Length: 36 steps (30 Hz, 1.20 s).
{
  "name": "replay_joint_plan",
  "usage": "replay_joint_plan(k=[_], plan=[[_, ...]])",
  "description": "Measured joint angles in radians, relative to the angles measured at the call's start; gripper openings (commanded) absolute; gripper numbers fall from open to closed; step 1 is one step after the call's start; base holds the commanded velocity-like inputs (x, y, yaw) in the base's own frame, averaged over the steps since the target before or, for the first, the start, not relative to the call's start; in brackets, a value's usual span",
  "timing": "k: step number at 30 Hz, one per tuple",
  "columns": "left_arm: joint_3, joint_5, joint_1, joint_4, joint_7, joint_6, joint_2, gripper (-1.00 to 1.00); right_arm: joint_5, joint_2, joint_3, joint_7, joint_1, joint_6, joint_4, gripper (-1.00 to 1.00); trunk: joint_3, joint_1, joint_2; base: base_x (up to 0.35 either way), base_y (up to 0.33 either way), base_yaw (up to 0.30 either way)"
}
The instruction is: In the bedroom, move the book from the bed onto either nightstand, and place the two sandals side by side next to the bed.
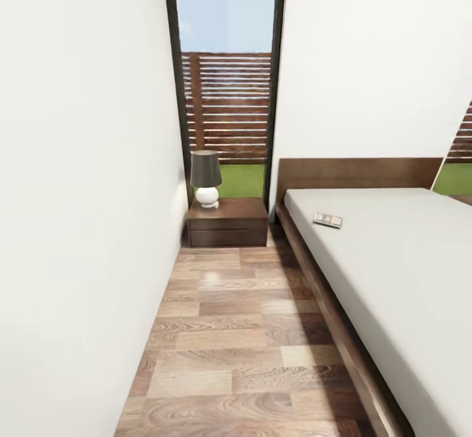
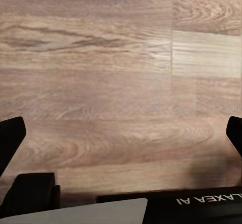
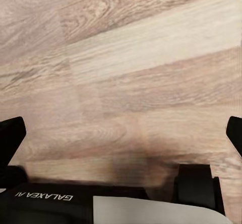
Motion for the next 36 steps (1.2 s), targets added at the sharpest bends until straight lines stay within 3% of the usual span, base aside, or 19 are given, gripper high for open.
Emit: replay_joint_plan(k=[36], plan=[[0.000,0.000,0.000,0.000,0.000,-0.001,0.000,1.00,0.000,0.000,0.000,0.000,0.000,0.000,0.000,1.00,0.000,0.000,0.000,0.332,-0.004,0.000]])
